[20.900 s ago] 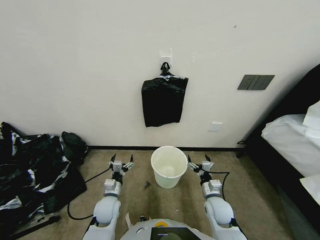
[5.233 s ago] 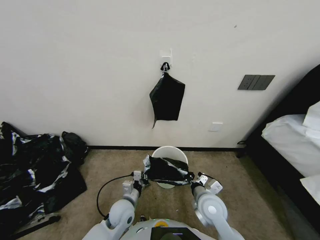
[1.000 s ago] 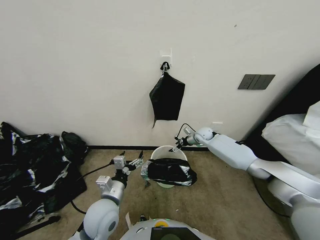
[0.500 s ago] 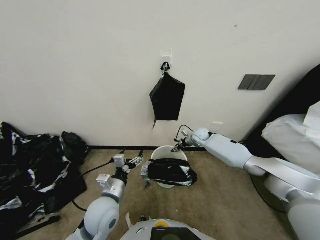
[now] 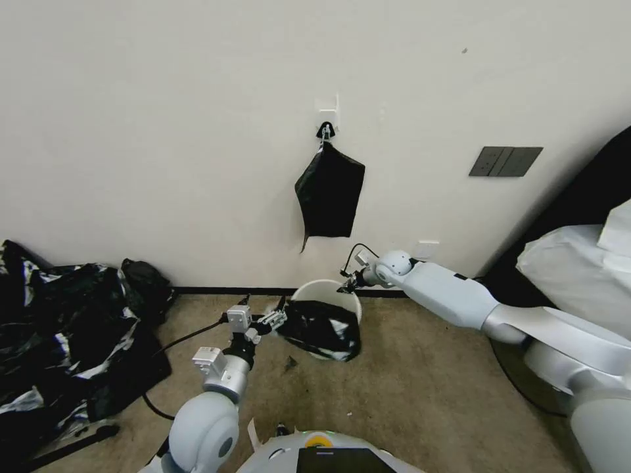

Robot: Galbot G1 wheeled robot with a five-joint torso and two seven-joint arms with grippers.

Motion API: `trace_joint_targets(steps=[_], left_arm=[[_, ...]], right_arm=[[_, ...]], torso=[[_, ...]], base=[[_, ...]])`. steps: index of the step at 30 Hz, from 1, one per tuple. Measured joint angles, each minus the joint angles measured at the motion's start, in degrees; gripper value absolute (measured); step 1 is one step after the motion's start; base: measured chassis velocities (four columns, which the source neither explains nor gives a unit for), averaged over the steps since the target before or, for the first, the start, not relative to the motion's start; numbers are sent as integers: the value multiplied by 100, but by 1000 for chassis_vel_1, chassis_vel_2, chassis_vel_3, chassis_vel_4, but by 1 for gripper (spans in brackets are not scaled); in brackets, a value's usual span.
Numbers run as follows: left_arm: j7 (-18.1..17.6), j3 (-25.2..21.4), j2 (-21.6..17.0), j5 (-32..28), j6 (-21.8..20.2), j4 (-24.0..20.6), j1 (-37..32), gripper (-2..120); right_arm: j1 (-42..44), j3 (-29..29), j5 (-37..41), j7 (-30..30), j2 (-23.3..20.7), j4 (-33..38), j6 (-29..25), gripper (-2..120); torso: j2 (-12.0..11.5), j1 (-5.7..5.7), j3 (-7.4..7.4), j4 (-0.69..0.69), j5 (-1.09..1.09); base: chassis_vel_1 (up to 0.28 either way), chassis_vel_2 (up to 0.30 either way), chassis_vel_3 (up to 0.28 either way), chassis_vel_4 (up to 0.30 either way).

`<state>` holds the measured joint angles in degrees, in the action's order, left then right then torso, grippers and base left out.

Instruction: Place a trash bag onto the trash bin.

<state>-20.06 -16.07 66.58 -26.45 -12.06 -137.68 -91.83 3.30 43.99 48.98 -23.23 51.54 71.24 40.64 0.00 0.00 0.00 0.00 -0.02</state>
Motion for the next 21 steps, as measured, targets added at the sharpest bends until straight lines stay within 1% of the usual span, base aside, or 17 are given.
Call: trace_joint_targets(steps=[1,3,4,5,6,7,8,11,12,13,14,15,16,17,19,20,21], left_arm=[[4,25,23,35,3,-4,-23,100],[9,46,38,62,7,-16,-39,100],[20,89,60,106,10,-50,-91,100],[22,92,62,116,12,-59,-101,100],[22,92,62,116,12,-59,-101,100],[24,95,63,124,14,-62,-112,100],[24,95,63,124,14,-62,-112,100],[29,86,51,160,34,-36,-101,100],[29,86,51,160,34,-36,-101,100],[30,83,49,162,39,-20,-91,100],[30,83,49,162,39,-20,-91,100],[29,73,44,178,72,27,-73,100],[29,73,44,178,72,27,-73,100],[29,66,45,216,141,73,-61,100],[29,66,45,216,141,73,-61,100],[28,51,73,270,190,126,-57,100],[23,31,85,275,206,144,-60,100]], right_arm=[[40,-27,183,134,-67,102,0,7],[77,-57,357,289,-121,197,0,7],[282,-266,1324,1236,-368,594,1,7],[410,-408,1716,1675,-468,763,1,7],[410,-408,1716,1675,-468,763,1,7],[586,-584,2171,2175,-578,979,1,7],[586,-584,2171,2175,-578,979,1,7],[1628,-1787,4050,4566,-855,2029,-6,7],[1628,-1787,4050,4566,-855,2029,-6,7],[1806,-1981,4310,4975,-870,2226,-22,7],[1806,-1981,4310,4975,-870,2226,-22,7],[2250,-2353,4746,5692,-945,2647,-199,7],[2250,-2353,4746,5692,-945,2647,-199,7],[2639,-2624,4847,5985,-1034,2920,-490,7],[2639,-2624,4847,5985,-1034,2920,-490,7],[3350,-3205,4904,6466,-1060,3294,-837,7],[3824,-3645,4924,6815,-1021,3577,-1018,7]], torso=[[0,0,0,-3,1],[0,0,0,-1,3],[0,-1,0,1,1],[0,-1,0,0,0],[0,-1,0,0,0],[0,0,0,-1,2],[0,0,0,-1,2],[0,0,-1,-3,4],[0,0,-1,-3,4],[0,-1,-1,-1,3],[0,-1,-1,-1,3],[0,-1,-1,3,2],[0,-1,-1,3,2],[0,-1,0,1,3],[0,-1,0,1,3],[0,-1,-1,-3,3],[0,-1,-1,-3,2]], base=[[0,0,0,0],[0,0,0,0],[0,0,0,0],[0,0,0,0],[0,0,0,0],[0,0,0,0],[0,0,0,0],[0,0,0,0],[0,0,0,0],[0,0,0,0],[0,0,0,0],[0,0,0,0],[0,0,0,0],[0,0,0,0],[0,0,0,0],[0,0,0,0],[0,0,0,0]])
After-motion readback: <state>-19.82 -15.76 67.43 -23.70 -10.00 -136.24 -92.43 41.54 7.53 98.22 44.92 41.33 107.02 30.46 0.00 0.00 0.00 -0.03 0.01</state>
